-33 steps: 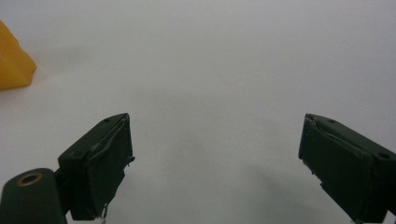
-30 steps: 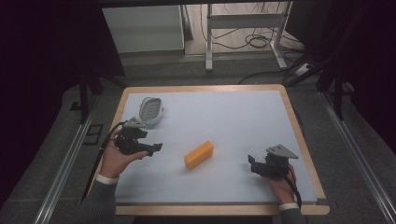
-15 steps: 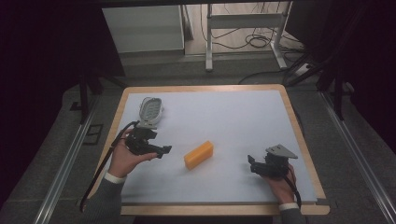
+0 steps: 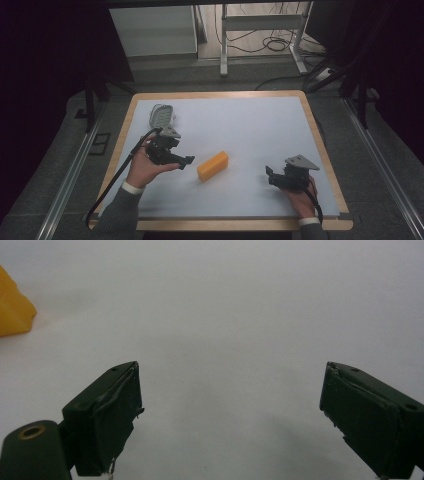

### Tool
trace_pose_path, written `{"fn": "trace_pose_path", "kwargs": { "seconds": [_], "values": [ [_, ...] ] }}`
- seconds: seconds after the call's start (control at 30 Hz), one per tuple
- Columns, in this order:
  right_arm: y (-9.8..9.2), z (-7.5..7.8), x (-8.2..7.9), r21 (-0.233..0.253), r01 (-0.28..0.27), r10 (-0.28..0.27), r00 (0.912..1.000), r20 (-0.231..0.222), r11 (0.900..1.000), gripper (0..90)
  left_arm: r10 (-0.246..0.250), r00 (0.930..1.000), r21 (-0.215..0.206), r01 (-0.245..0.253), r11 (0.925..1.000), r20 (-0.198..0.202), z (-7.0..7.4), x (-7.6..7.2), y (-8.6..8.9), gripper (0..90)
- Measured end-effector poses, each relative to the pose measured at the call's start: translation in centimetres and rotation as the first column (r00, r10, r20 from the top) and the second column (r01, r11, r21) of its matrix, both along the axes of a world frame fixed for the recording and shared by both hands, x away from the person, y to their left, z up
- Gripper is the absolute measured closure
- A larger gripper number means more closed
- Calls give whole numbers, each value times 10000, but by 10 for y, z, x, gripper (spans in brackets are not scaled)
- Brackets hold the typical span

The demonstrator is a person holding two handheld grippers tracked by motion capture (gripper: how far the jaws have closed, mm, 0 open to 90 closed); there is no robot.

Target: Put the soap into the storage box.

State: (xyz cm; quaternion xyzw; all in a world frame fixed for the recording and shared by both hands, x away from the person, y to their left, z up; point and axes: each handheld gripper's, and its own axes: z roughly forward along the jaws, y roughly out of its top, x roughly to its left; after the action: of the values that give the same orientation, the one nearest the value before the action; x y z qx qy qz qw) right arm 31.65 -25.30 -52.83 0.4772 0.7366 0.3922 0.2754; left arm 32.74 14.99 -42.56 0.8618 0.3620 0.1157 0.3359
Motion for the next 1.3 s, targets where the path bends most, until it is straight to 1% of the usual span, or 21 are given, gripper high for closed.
{"fn": "trace_pose_path", "kwargs": {
  "seconds": [0.17, 0.27, 0.3, 0.4, 0.5, 0.53, 0.6, 0.7, 0.73, 0.8, 0.87, 0.97, 1.1, 1.3],
  "values": [
    [0, 0, 0, 14, 51, -51, 10000, 30, 10000, 99, -191, 9998, 110, 191, 9998, -65, -2, 2, -11, 192],
    [0, 0, 0, -32, 35, -35, 10000, 66, 10000, 99, -144, 9999, -67, 144, 9999, 46, -1, 1, -14, 198],
    [0, 0, 0, -60, 28, -27, 10000, 81, 10000, 99, -148, 9998, 48, 148, 9999, 96, 0, 1, -15, 198],
    [0, 0, 0, -31, 46, -46, 10000, 53, 10000, 99, -281, 9996, 121, 279, 9995, 104, 1, 0, -21, 198],
    [0, 0, -1, -51, 49, -48, 10000, 65, 10000, 99, -392, 9991, 86, 391, 9992, 128, 2, 1, -28, 198],
    [0, 0, -1, -55, 54, -54, 10000, 69, 10000, 99, -442, 9990, 64, 442, 9990, 36, 1, 1, -29, 199],
    [0, 0, -1, -46, 56, -56, 10000, 63, 10000, 99, -445, 9990, 232, 444, 9987, 51, -1, 2, -34, 199],
    [0, 0, 0, -32, 40, -40, 10000, 50, 10000, 99, -507, 9987, 280, 507, 9983, 7, -2, 4, -39, 198],
    [0, 0, 0, -38, 25, -24, 10000, 57, 10000, 99, -442, 9990, 260, 442, 9987, -2, -3, 4, -41, 199],
    [0, 0, 0, -30, 24, -24, 10000, 64, 10000, 99, -515, 9987, 278, 516, 9983, -37, -3, 6, -44, 201],
    [0, 0, -1, -30, 21, -21, 10000, 61, 10000, 99, -522, 9986, 163, 524, 9985, -101, -5, 8, -47, 203],
    [0, 0, -1, -34, 17, -17, 10000, 63, 10000, 98, -540, 9983, 186, 544, 9983, -235, -10, 10, -51, 205],
    [0, 0, -1, -42, -7, 8, 10000, 63, 10000, 99, -625, 9972, 325, 639, 9974, -415, -17, 12, -56, 204],
    [-1, 0, 0, 34, 20, -21, 10000, 70, 10000, 99, -667, 9959, 362, 690, 9970, -619, -25, 16, -62, 206]
  ]
}}
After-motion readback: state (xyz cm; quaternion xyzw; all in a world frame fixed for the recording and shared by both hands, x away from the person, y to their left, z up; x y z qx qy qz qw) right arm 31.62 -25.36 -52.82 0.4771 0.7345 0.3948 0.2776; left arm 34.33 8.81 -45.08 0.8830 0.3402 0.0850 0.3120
